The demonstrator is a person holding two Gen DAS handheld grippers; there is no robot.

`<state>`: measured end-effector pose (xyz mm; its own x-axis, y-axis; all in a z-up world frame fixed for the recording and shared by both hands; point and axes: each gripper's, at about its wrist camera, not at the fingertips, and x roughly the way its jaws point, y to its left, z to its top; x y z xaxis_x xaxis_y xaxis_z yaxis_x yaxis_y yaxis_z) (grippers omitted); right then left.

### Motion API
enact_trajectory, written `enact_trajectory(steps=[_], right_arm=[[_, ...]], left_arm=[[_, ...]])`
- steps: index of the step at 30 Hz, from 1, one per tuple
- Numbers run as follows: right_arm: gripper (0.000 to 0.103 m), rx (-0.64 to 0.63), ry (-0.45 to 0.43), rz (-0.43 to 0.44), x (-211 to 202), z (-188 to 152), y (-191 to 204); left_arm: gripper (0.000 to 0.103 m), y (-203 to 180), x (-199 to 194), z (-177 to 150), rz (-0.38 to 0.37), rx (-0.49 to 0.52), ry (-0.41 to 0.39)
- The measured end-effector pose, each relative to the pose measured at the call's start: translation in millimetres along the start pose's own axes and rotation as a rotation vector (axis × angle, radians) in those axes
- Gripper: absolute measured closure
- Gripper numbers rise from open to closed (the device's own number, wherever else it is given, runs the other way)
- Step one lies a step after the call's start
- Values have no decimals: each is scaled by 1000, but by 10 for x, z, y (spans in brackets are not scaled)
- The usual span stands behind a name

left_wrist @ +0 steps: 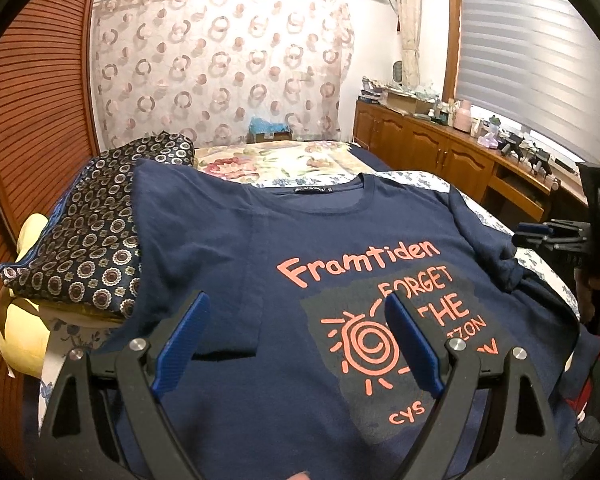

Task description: Fold small clothes

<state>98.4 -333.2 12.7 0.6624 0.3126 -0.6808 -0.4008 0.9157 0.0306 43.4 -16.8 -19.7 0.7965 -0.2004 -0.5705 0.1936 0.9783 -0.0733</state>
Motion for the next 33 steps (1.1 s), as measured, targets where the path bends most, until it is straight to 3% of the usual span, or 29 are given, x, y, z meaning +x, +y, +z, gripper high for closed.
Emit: enact_trajectory(steps=[4, 10, 15, 17, 19, 21, 27, 33], right_arm=[[58, 35, 5, -65, -11, 8, -261], [58, 119, 83, -119, 190, -74, -644], [57, 165, 141, -118, 327, -144, -828], [58, 151, 137, -111, 314, -158, -800], [85, 125, 138, -81, 325, -149, -736], [97, 91, 140, -40, 334, -127, -660], [100, 6, 65, 60, 257, 197, -287], [100, -103, -4, 144, 330, 742, 271]], left_arm=[[13, -2, -4, 13, 1, -2, -3], [13, -21, -4, 6, 5, 3, -3], [13, -26, 6, -2, 6, 0, 2], [13, -24, 11, -10, 6, -2, 4], [13, -17, 16, -17, 5, -5, 5], [13, -10, 17, -23, 6, -8, 6], [13, 59, -20, -50, 14, -23, -2], [13, 139, -54, -50, 25, -37, -6]])
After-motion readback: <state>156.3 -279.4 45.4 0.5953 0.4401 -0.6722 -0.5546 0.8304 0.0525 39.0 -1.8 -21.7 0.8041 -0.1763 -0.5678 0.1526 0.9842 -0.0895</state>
